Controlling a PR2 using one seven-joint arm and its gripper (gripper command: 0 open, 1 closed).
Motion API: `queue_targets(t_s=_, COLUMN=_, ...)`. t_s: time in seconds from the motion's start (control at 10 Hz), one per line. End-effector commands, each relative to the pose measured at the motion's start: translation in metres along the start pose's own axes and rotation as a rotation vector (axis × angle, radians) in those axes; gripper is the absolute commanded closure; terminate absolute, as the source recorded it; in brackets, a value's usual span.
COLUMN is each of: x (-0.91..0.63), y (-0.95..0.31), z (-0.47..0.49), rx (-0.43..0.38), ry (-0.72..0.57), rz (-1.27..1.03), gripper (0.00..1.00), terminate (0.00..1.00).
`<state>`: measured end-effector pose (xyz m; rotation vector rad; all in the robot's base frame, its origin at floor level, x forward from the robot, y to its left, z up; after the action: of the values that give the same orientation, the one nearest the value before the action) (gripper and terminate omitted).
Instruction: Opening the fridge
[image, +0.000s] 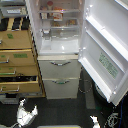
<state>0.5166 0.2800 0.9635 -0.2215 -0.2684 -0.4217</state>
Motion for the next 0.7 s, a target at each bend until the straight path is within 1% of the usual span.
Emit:
queue_targets(t_s=0.1, x=0.0015, y=0.0092, z=-0.0032, rx=0.012, ry=0.01, rz=0.01, gripper=0.0, terminate=0.0)
queue_targets(t_s=0.7, x=0.0057, y=0.0036, z=-0.0067, rx=0.022, ry=0.015, rz=0.002, gripper=0.0, terminate=0.0)
